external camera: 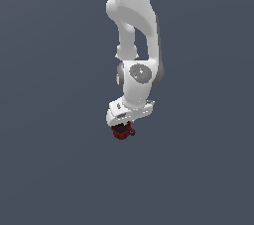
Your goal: Pick up the object and move it to a goal position.
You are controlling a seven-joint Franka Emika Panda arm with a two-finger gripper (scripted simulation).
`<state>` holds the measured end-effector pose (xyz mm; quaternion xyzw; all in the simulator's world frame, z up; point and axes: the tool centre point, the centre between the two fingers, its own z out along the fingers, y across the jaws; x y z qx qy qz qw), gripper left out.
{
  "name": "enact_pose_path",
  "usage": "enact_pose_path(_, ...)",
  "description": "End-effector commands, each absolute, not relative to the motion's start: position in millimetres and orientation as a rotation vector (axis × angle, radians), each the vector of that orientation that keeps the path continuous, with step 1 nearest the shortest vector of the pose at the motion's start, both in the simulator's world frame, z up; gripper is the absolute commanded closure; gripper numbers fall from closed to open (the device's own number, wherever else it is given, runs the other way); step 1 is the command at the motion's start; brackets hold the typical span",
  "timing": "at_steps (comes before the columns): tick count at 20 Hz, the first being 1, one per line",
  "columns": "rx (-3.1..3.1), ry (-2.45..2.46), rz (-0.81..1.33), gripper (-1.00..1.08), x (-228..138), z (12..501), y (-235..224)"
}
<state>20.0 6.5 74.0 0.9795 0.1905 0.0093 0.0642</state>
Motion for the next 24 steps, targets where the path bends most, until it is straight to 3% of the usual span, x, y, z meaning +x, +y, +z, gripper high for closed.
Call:
enact_pose_path(1, 2.958, 0.576, 0.028, 1.08, 20, 74, 7)
enact_pose_path(13, 2.958, 0.576, 0.028, 1.08, 20, 86, 12)
enact_pose_path(24, 2.957, 0.577, 0.029, 1.08, 22, 165, 49)
